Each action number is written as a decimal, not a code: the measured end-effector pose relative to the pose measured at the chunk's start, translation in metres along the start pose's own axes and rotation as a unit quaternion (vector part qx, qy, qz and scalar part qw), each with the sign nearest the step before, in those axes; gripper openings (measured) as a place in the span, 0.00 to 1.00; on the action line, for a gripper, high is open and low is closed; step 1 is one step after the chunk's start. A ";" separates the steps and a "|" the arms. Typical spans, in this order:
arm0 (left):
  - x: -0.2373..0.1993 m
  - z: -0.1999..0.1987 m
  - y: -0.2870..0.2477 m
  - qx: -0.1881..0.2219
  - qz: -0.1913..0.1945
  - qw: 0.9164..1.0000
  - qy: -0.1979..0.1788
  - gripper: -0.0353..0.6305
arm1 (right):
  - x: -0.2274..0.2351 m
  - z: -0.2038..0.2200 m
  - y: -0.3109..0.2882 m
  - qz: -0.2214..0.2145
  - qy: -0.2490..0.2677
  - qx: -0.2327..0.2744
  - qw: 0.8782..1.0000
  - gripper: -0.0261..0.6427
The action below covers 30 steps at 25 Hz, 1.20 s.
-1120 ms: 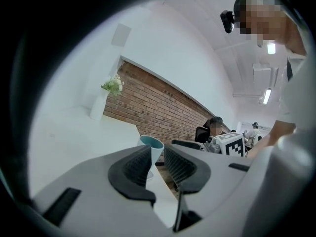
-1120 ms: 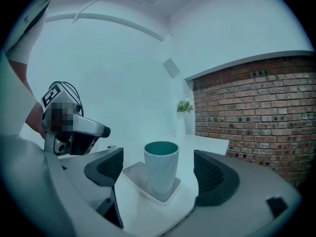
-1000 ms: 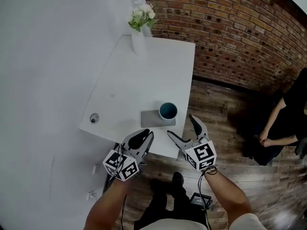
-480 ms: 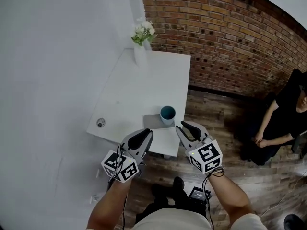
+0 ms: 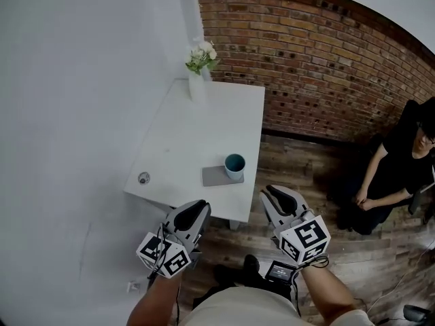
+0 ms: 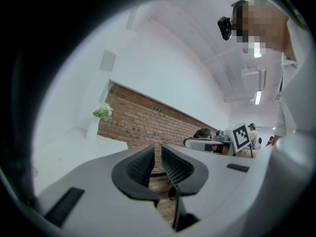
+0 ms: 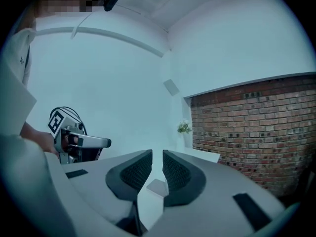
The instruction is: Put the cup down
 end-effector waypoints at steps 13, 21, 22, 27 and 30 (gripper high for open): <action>0.039 0.016 0.037 -0.019 0.018 1.000 0.017 0.13 | -0.030 -0.001 0.046 0.002 -0.015 0.000 1.000 0.13; 0.048 0.019 0.049 -0.025 0.015 0.999 0.019 0.13 | -0.033 0.001 0.058 0.015 -0.016 0.002 1.000 0.07; 0.048 0.019 0.049 -0.024 0.016 0.999 0.020 0.13 | -0.034 0.000 0.059 0.016 -0.014 0.003 1.000 0.06; 0.050 0.020 0.052 -0.025 0.018 0.999 0.021 0.13 | -0.038 -0.001 0.063 0.016 -0.013 0.005 1.000 0.06; 0.052 0.020 0.052 -0.025 0.020 0.999 0.020 0.13 | -0.039 -0.002 0.065 0.016 -0.011 0.006 1.000 0.06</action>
Point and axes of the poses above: the fingertips, and each gripper's own axes: y backward along the fingers, x to its right, z out of its underside, the point moved 7 cm from there along y, backward along the fingers, and after that the axes turned 3 degrees about -z, right-handed, at the moved point
